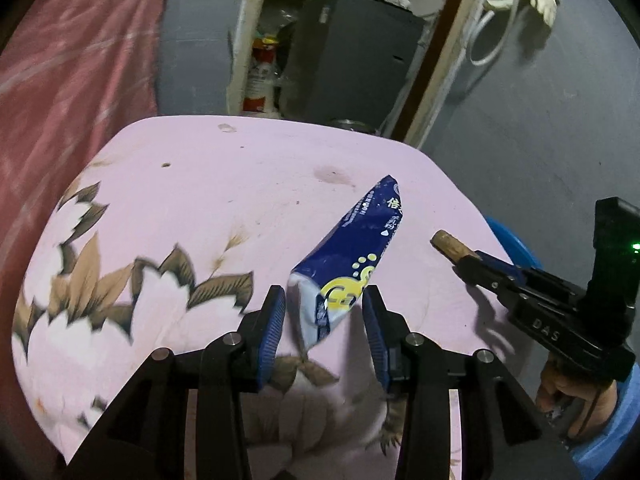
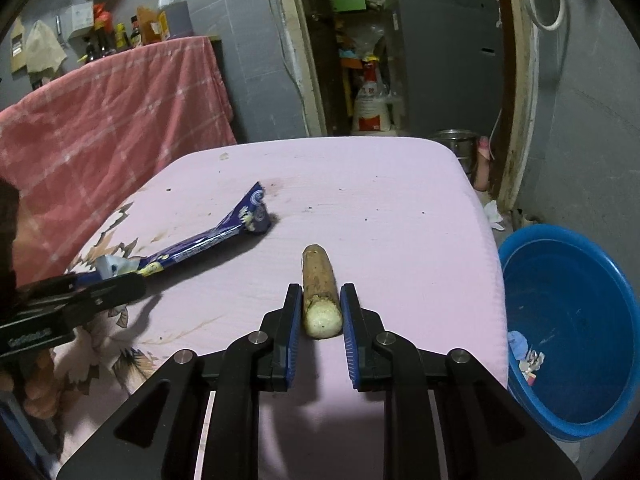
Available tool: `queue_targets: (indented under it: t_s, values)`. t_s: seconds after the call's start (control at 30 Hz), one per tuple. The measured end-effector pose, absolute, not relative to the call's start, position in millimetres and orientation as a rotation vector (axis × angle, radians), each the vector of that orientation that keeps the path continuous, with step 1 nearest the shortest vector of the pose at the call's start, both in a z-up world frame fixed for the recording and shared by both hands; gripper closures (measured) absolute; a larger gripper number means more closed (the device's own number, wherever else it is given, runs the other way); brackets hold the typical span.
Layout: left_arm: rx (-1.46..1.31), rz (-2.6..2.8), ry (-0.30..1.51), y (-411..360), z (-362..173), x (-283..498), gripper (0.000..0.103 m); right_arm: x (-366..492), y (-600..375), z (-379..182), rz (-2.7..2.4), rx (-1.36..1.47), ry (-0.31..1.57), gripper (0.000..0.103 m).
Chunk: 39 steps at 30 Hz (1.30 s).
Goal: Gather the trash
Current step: 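Lift and carry the packet and stick with both grippers over the blue basin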
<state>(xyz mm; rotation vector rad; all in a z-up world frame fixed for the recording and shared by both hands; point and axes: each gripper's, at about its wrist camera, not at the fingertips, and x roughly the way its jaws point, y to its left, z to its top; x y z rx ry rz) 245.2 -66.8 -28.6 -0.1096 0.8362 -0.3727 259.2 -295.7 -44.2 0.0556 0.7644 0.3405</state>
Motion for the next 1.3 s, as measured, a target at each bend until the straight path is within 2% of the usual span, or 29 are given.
queue_targets:
  t_s: [0.3,0.9,1.0,1.03,1.3]
  values:
    - [0.061,-0.368,0.845,-83.8,-37.8,272.0,0.069,259.4,-296.7,-44.2,0.353,0.067,0.761,0.086]
    - [0.158,-0.386,0.797,-89.9,-41.7,284.4,0.069,261.4,-298.2,-45.0,0.352,0.074,0.762,0.085]
    - [0.144,-0.398,0.788,-89.1,-40.8,284.5,0.074,261.1,-298.4,-45.4,0.353,0.074,0.761,0.085]
    - [0.141,-0.400,0.786,-89.1,-40.4,284.0,0.080,262.0,-297.3,-45.0,0.353,0.074,0.762,0.085]
    - [0.078,-0.411,0.767,-86.0,-35.4,279.1,0.082,262.2,-296.7,-45.0,0.346,0.063,0.763,0.084]
